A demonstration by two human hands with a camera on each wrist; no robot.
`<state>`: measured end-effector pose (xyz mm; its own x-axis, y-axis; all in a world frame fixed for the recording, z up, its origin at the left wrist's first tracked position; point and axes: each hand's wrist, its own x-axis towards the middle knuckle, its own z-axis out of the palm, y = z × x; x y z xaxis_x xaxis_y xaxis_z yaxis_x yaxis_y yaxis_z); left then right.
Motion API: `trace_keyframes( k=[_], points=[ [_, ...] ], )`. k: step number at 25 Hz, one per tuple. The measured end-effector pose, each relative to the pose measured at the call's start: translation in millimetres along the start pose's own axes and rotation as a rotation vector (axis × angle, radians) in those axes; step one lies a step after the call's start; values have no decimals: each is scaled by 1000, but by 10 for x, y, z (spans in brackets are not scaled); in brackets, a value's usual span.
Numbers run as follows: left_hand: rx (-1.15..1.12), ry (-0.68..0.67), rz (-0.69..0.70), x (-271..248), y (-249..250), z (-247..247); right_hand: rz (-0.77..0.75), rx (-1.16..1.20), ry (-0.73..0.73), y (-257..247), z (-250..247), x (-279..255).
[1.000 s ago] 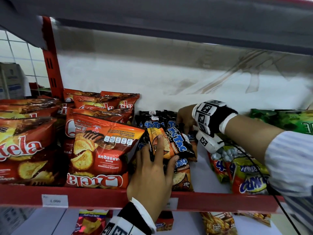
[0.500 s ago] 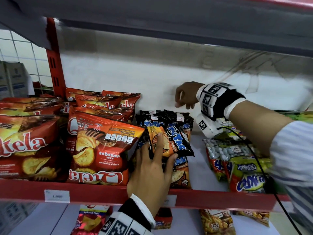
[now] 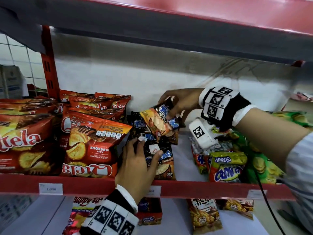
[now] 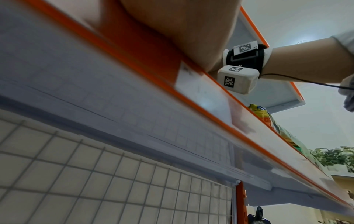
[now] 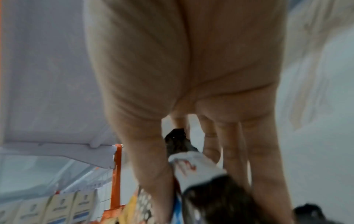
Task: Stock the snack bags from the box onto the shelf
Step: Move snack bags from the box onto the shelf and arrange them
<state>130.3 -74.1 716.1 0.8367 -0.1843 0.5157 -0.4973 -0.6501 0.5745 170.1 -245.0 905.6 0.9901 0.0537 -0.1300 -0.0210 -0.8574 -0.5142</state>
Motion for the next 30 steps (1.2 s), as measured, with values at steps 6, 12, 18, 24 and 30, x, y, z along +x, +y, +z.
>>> trace_keyframes(
  k=[6, 12, 18, 24, 30],
  points=[
    [-54, 67, 158, -37, -32, -62, 87, -660, 171, 157, -111, 170],
    [-251, -19, 176, -88, -27, -128, 111, -751, 107, 274, 90, 588],
    [-180, -8, 213, -85, -37, -102, 77, -796, 64, 363, 238, 777],
    [-17, 68, 264, -68, -42, -74, 61, -632, 188, 239, 254, 687],
    [130, -67, 163, -55, -37, -27, 126, -197, -23, 169, 483, 508]
  ],
)
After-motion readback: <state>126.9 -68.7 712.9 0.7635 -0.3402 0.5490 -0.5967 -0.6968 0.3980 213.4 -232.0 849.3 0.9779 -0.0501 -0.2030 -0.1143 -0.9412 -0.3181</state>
